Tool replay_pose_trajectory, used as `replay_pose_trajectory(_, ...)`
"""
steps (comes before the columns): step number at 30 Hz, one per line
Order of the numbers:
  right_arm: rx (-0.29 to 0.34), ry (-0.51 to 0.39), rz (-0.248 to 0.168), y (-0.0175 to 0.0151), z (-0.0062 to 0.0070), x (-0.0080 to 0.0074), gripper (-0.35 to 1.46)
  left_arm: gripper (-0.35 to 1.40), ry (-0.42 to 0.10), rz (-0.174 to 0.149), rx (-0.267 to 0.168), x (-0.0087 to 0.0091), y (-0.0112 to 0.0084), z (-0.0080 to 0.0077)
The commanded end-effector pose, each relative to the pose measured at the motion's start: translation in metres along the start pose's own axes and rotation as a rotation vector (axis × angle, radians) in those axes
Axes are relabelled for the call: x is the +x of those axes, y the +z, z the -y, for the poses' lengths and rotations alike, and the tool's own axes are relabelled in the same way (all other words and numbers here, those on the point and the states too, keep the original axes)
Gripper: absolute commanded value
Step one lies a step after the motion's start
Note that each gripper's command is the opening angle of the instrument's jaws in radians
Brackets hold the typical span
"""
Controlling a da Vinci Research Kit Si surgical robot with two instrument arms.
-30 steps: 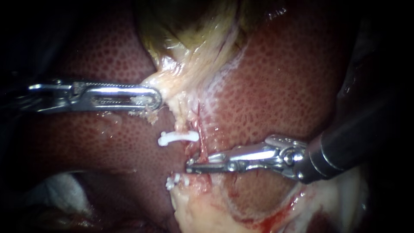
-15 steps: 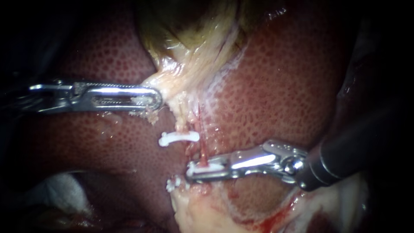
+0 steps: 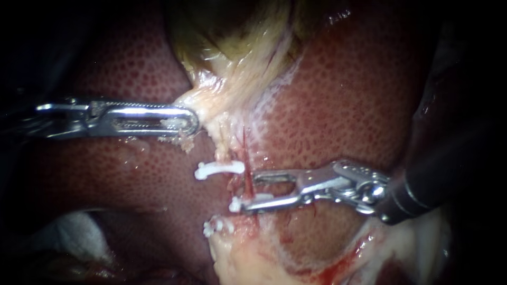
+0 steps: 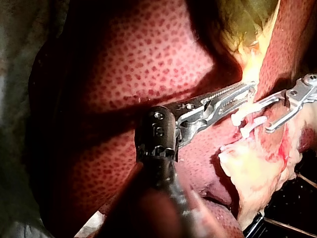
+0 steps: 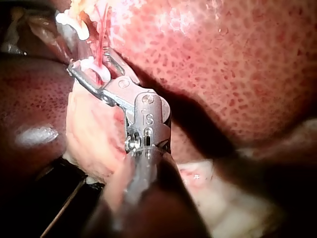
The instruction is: Going back first clip right tube
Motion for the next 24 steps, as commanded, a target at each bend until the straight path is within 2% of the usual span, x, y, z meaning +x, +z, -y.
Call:
replay_pose_trajectory(1, 0.005, -0.024, 0.001, -0.0008, 0.0003, 0.0004, 0.49, -0.35, 0.0, 0.0, 0.0, 0.0, 0.0, 0.0)
replay_pose_trajectory(5, 0.021, -0.088, 0.002, -0.004, 0.0016, 0.0028, 0.49, -0.35, 0.001, 0.0, 0.0, -0.0001, 0.0, 0.0001)
replay_pose_trajectory(10, 0.034, -0.153, -0.002, -0.007, 0.0032, 0.0071, 0.5, -0.35, 0.001, 0.0, 0.0, -0.0001, 0.0001, 0.0003)
replay_pose_trajectory(13, 0.038, -0.175, -0.004, -0.0082, 0.0042, 0.009, 0.5, -0.35, 0.002, 0.0, 0.0, -0.0002, 0.0001, 0.0003)
replay_pose_trajectory(18, 0.039, -0.195, -0.005, -0.0092, 0.005, 0.0104, 0.5, -0.35, 0.004, 0.0, 0.001, -0.0005, 0.0006, 0.0004)
replay_pose_trajectory(24, 0.04, -0.197, -0.005, -0.0092, 0.005, 0.0101, 0.5, -0.35, 0.011, 0.009, -0.001, -0.0014, 0.0027, 0.0012)
